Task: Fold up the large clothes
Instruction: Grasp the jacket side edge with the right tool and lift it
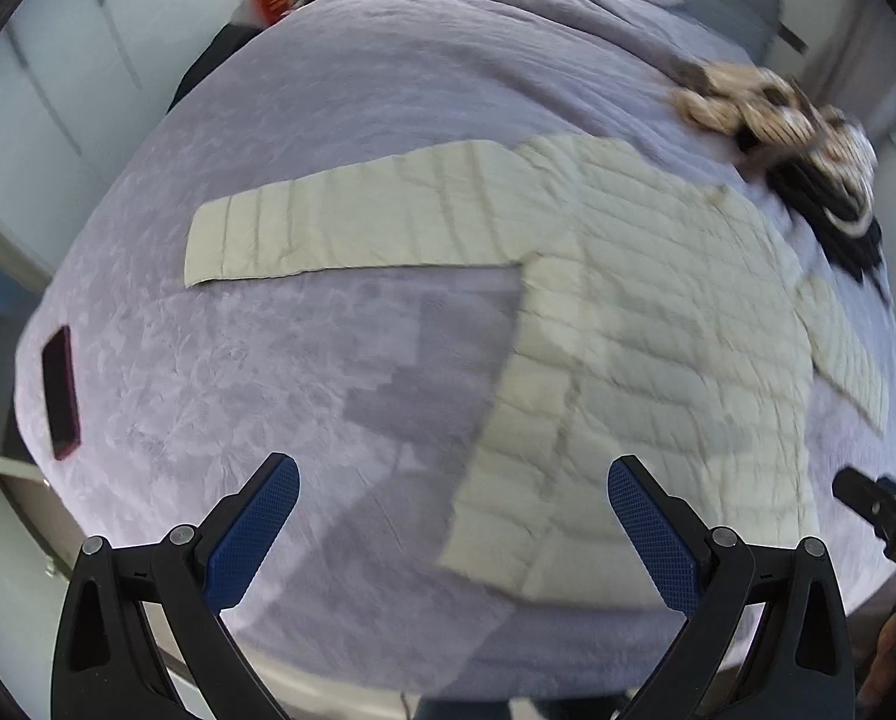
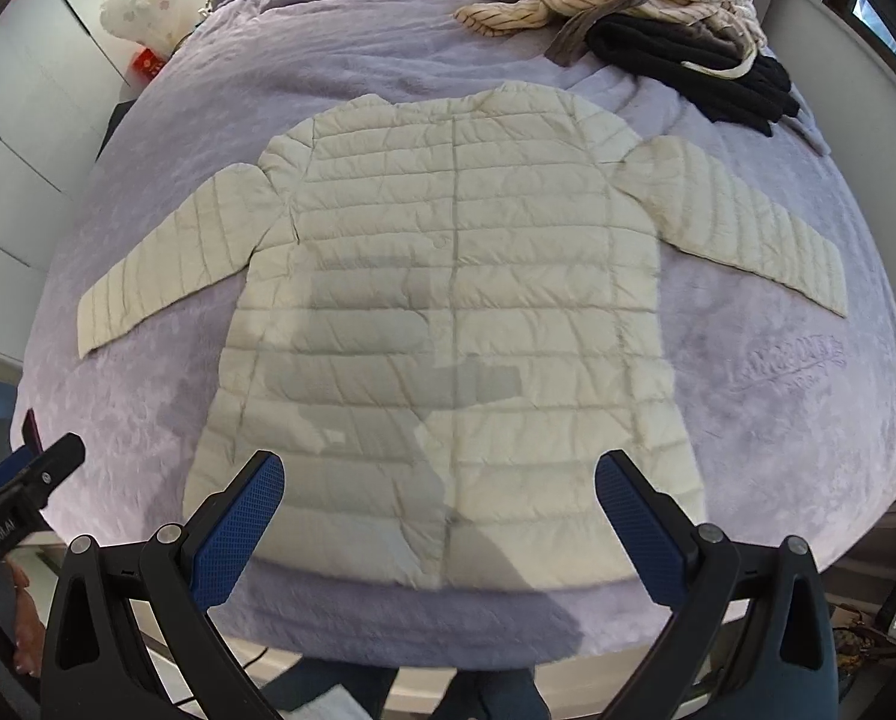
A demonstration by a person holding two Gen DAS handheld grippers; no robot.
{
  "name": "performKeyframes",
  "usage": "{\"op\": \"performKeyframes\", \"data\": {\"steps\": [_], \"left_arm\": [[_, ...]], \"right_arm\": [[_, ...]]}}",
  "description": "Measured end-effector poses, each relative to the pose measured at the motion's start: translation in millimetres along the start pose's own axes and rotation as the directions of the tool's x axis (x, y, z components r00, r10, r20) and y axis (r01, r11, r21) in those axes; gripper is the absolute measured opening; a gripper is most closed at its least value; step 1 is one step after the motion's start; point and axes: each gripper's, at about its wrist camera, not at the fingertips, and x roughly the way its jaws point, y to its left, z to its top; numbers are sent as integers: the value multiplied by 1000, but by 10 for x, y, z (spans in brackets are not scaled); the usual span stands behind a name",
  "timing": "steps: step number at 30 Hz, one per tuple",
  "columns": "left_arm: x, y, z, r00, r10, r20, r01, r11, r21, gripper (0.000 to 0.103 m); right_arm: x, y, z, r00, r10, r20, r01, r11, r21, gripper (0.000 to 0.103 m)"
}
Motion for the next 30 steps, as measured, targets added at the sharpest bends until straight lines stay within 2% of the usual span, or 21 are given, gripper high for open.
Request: {"op": "performKeyframes", "data": {"steps": [6,9,12,17,20,24,25,26,27,28,29,30], "left_arm": [[474,573,350,999,-43,10,44,992,-115,103],[738,808,493,998,-63,10,64,984,-168,103],[987,1002,623,995,-95,16,96,971,-217,103],[1319,1250,779,988,-147,52,156,939,-305,103],[1475,1346,850,981,-178,80,194,922,-335,103],[1701,1505,919,958,-258,125,286,878,-385,103],[1757,1545,933,955,-267,131,297,868,-398,103],[1800,1575,942,953,-272,135,304,861,-409,103],[1861,1616,955,950,-278,141,311,852,-422,103],[1914,1647,965,949,-280,145,315,845,-432,103],[1984,1677,979,947,-283,149,320,837,-443,103],[2036,1694,985,947,-285,150,322,832,-451,103]], "right_arm": [[423,317,356,994,101,-30,-100,995,21,103],[606,577,539,992,124,-9,-124,991,-48,103],[846,879,716,992,118,-36,-122,985,-121,103],[1324,1297,1047,988,119,-100,-138,966,-218,103],[1542,1527,1253,987,134,-87,-152,956,-250,103],[1833,1741,1502,980,193,-52,-200,947,-250,100],[1916,1795,1560,980,195,-47,-200,948,-249,92],[2013,1845,1619,979,196,-49,-202,948,-245,72],[2110,1886,1669,977,206,-62,-215,948,-236,63],[2161,1904,1689,972,222,-75,-234,945,-228,41],[2260,1931,1724,964,248,-93,-262,940,-216,27],[2337,1958,1751,960,260,-99,-276,937,-212,24]]}}
